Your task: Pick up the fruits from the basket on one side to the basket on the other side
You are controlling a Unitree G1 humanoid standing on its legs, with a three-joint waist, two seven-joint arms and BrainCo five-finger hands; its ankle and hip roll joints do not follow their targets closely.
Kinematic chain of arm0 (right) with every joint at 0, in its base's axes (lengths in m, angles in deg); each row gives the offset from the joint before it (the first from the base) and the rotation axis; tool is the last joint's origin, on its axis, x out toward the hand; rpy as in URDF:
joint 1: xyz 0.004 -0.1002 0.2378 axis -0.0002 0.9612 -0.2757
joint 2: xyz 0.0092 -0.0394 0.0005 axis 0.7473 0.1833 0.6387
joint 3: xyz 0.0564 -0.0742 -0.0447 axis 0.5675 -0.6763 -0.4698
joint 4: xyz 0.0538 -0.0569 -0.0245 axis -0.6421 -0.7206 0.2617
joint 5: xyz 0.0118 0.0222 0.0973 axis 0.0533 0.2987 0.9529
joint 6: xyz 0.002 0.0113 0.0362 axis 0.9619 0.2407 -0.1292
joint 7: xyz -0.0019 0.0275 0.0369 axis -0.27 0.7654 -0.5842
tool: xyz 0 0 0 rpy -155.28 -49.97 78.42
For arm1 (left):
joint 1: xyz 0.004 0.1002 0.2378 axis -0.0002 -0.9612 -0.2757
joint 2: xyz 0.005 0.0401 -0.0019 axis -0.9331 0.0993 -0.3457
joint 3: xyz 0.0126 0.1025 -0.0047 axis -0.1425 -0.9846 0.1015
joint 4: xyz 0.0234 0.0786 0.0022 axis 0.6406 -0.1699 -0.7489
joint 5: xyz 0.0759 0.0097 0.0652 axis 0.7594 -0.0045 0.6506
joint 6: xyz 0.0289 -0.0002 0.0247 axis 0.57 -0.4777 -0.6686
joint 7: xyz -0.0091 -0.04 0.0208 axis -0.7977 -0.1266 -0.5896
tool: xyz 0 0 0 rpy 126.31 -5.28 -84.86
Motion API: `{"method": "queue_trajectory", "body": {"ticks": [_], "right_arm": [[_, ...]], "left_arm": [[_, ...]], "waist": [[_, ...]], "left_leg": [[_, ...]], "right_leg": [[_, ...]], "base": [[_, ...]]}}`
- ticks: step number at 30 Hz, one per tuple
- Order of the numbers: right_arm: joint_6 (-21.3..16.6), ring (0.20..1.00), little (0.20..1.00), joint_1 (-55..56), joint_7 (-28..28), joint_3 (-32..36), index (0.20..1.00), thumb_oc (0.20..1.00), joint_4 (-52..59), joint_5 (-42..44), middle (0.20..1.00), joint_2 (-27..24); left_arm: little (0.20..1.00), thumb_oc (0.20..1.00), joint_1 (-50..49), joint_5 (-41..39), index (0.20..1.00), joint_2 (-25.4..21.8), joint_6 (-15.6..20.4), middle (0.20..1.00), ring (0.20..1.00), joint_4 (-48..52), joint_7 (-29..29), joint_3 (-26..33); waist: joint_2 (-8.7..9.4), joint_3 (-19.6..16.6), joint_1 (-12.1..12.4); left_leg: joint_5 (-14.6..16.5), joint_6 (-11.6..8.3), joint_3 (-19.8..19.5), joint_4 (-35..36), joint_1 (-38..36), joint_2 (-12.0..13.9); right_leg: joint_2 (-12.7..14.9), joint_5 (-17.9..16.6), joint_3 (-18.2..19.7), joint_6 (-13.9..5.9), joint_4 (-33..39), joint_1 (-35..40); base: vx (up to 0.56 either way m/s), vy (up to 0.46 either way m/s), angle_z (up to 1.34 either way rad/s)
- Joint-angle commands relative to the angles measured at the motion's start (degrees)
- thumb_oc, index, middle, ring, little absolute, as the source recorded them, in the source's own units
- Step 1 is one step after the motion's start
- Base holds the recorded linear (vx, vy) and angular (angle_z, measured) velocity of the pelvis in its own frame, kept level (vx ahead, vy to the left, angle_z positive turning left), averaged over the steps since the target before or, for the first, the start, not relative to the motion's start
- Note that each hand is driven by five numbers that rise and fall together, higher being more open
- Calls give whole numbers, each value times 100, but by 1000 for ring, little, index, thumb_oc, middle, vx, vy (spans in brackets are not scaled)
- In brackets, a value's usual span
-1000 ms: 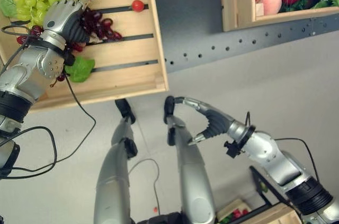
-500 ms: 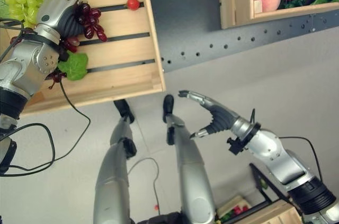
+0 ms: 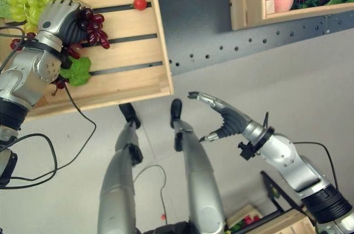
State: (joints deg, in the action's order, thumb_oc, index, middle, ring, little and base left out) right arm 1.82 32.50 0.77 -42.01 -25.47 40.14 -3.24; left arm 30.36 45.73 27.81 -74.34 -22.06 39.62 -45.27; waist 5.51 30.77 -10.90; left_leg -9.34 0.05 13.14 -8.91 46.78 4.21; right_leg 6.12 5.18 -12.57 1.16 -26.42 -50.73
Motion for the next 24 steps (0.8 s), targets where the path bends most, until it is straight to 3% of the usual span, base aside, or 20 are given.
{"method": "queue_trajectory", "body": {"ticks": [1,8,13,17,24], "right_arm": [[-308,1000,1000,183,-95,317,1000,1000,70,35,1000,167],[-261,1000,1000,268,-59,448,1000,1000,-469,-40,1000,155],[-206,1000,1000,308,-31,539,1000,1000,-727,-47,1000,213],[-157,1000,1000,301,14,574,1000,1000,-855,1,1000,193],[-44,1000,1000,320,67,855,1000,1000,-1116,149,1000,214]], "left_arm": [[200,200,-784,-464,200,-167,348,200,200,862,69,726],[200,200,-2662,-1026,200,-87,824,200,200,2434,-40,2358],[200,200,-3469,-1618,200,86,1061,200,200,2919,-52,3035],[200,200,-3818,-2017,200,181,1195,200,200,3081,-165,3264],[200,200,-4344,-2775,200,464,1391,200,200,3280,-551,3531]], "waist": [[74,-98,236],[-119,-98,534],[-215,-99,724],[-265,-221,797],[-357,-742,906]], "left_leg": [[1349,-82,-75,-784,-401,-183],[1141,-90,-11,-413,-1179,-301],[1145,-117,-23,-172,-2012,-404],[1127,-120,-42,40,-2522,-463],[1074,-118,-130,544,-3491,-615]], "right_leg": [[-134,-681,42,-850,1166,398],[-42,-777,-117,-800,1268,1041],[3,-767,-166,-828,1368,1874],[10,-744,-222,-842,1520,2367],[-15,-683,-341,-857,1837,3325]], "base": [[0,0,0],[-27,15,5],[21,26,7],[78,21,10],[103,32,13]]}}
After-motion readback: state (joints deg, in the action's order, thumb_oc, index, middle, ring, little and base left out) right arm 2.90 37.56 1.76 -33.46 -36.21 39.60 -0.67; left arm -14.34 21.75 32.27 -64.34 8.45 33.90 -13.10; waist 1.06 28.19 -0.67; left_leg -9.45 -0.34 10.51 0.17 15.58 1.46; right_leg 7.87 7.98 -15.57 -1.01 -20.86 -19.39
